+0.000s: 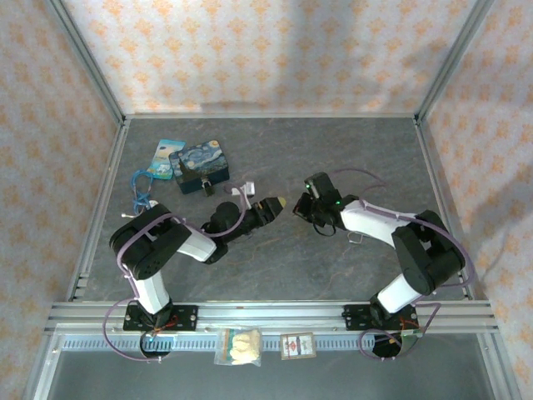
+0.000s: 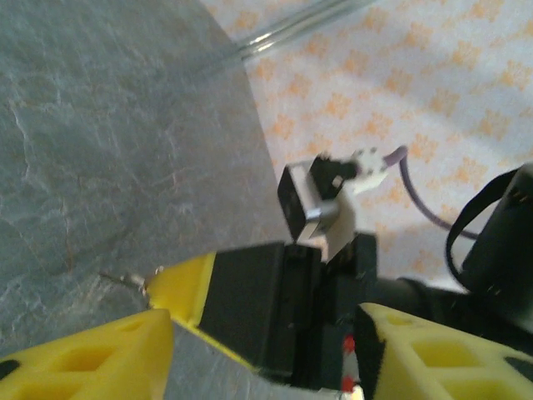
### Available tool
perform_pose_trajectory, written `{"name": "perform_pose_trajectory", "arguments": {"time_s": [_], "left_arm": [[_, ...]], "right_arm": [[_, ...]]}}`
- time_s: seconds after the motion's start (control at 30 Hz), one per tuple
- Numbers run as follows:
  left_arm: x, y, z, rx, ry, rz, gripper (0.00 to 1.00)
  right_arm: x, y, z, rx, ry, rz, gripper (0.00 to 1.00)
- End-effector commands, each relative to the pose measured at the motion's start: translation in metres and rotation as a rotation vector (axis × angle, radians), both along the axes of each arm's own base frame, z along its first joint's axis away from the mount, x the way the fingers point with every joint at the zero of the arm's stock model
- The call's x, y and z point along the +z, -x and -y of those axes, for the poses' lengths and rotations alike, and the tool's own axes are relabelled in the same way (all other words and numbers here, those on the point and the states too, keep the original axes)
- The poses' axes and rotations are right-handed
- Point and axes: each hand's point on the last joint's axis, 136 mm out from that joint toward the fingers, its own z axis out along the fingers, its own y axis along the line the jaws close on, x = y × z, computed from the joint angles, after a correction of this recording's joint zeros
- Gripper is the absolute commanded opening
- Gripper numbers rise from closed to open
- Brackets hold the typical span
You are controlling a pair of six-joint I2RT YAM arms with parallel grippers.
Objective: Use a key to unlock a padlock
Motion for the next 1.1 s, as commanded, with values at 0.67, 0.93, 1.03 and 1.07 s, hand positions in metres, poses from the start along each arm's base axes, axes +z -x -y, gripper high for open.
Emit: {"name": "perform_pose_trajectory", "arguments": {"time_s": [0.67,0.93,1.03,1.07], "left_arm": [[-0.056,-0.003,0.038,-0.152,-0.194,0.018,0.4],[-0.07,-0.01,0.039,-0.138,-0.242,0.005,0.35],[-0.067,-0.015,0.041,-0.131,-0.261,0.03,0.35],[-0.067,-0.016,0.041,-0.133,-0.265,0.035,0.35]], "right_arm": [[0.021,-0.011,-0.001,-0.056,-0.091,0.043,0.0],[0.024,-0.01,-0.002,-0.05,-0.103,0.043,0.0],[0.023,-0.009,-0.002,-0.046,-0.099,0.04,0.0],[0.023,-0.008,-0.002,-0.045,-0.098,0.037,0.0]]}}
